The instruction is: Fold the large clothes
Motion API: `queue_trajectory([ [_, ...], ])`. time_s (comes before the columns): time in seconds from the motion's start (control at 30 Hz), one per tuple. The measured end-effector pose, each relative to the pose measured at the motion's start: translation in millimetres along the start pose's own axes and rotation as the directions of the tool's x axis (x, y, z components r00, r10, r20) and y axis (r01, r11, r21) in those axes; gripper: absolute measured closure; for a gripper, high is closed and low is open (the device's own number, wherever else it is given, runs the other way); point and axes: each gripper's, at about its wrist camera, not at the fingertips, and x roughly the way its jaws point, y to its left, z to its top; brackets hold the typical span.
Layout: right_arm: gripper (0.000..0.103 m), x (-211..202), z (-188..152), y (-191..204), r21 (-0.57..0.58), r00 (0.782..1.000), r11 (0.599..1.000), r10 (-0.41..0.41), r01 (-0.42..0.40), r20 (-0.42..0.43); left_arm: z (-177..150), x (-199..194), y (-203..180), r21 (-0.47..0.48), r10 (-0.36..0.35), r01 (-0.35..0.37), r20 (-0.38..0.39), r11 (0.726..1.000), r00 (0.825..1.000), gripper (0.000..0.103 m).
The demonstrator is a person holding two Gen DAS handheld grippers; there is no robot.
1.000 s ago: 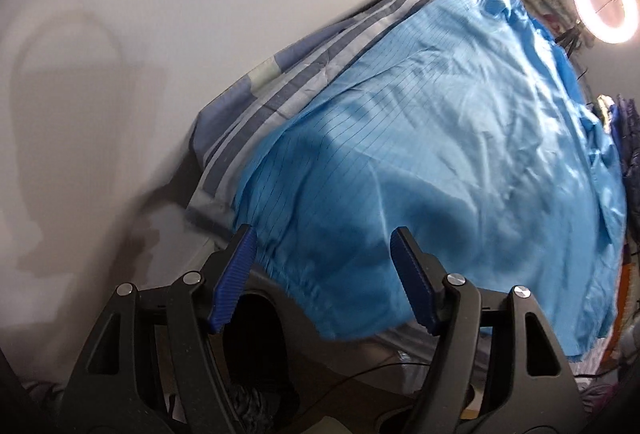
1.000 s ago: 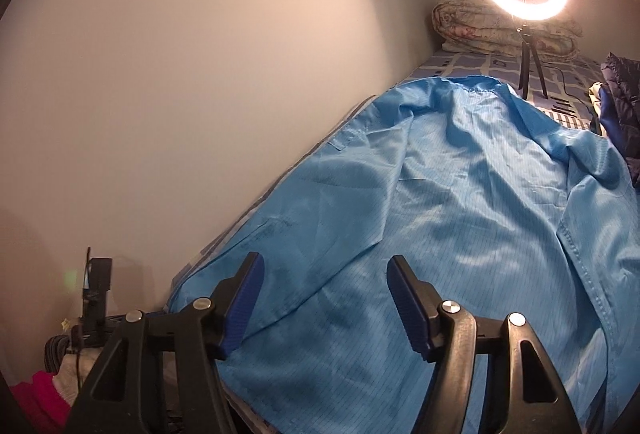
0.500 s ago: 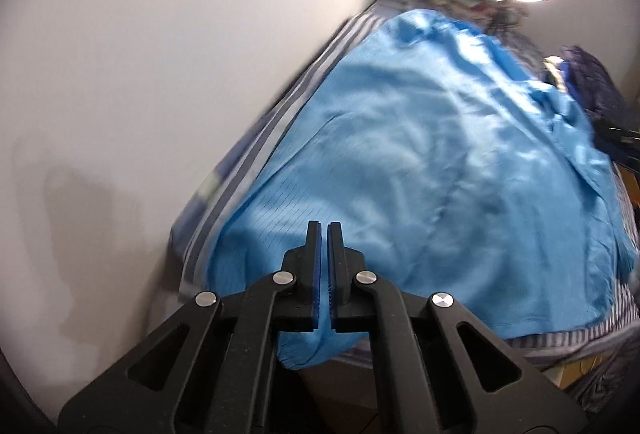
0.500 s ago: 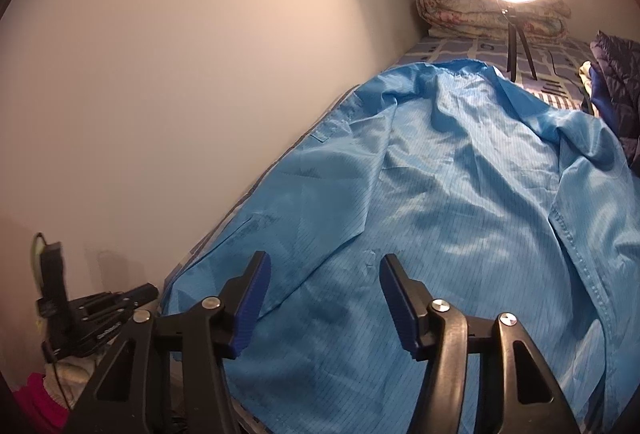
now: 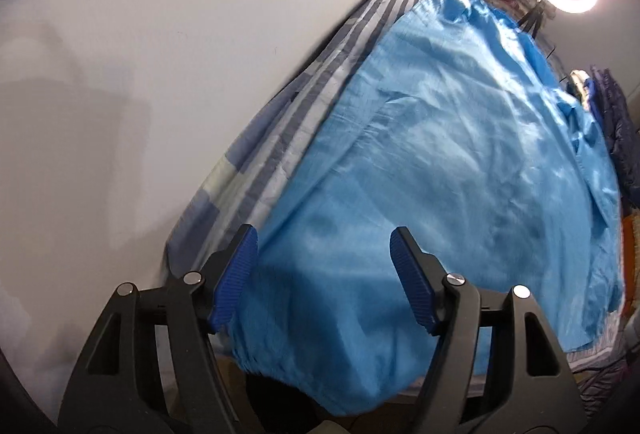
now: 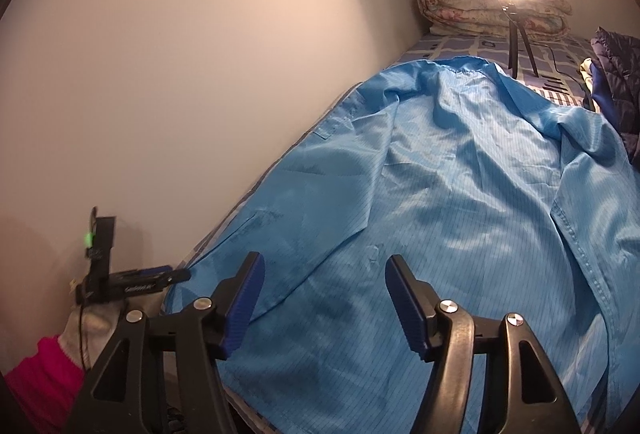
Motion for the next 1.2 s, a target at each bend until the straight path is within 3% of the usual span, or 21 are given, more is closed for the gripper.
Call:
queue_trajectory([
  [0.17, 0.037, -1, 0, -2, 0.009, 1.0, 1.0, 0.0, 0.0, 0.0, 6, 17, 1, 0.06, 0.031, -0.029, -0.037, 0.998, 0.999, 0.039],
  [0.23, 0.037, -3, 0, -2, 0.01, 1.0, 1.0, -0.001, 0.001, 0.005, 8, 23, 4, 0.064, 0.044, -0.04, -0.053, 0.997, 0.998, 0.051],
  [0.37, 0.037, -3, 1, -2, 0.013, 1.0, 1.0, -0.004, 0.004, 0.01, 9, 32, 2, 0.072, 0.041, -0.035, -0.088, 0.997, 0.995, 0.098],
  [0.47, 0.037, -3, 1, -3, 0.015, 1.0, 1.0, -0.006, 0.005, 0.01, 9, 27, -2, 0.078, 0.036, -0.031, -0.059, 0.997, 0.998, 0.103],
  [0.67, 0.037, -3, 1, -4, 0.019, 1.0, 1.0, -0.013, 0.013, 0.005, 17, -2, -7, 0.098, 0.014, -0.02, 0.061, 0.995, 0.998, 0.103],
  [0.73, 0.037, -4, 0, -4, 0.021, 1.0, 1.0, -0.012, 0.012, 0.006, 20, 3, -3, 0.094, -0.001, -0.002, 0.036, 0.996, 0.999, 0.103],
  [0.77, 0.037, -3, 1, -4, 0.021, 1.0, 1.0, -0.012, 0.012, 0.007, 21, 13, 1, 0.08, 0.0, 0.001, -0.011, 0.997, 1.0, 0.101],
  [0.83, 0.037, -3, 1, -4, 0.019, 1.0, 1.0, -0.009, 0.009, 0.008, 25, 30, 8, 0.056, 0.016, -0.012, -0.075, 0.998, 0.997, 0.089],
  [0.9, 0.037, -3, 1, -2, 0.015, 1.0, 1.0, -0.005, 0.005, 0.01, 26, 38, 14, 0.042, 0.034, -0.03, -0.089, 0.999, 0.995, 0.07],
  [1.2, 0.037, -5, 1, -2, 0.015, 1.0, 1.0, -0.002, 0.002, 0.005, 22, 45, 13, 0.112, 0.093, -0.083, -0.091, 0.99, 0.991, 0.056],
])
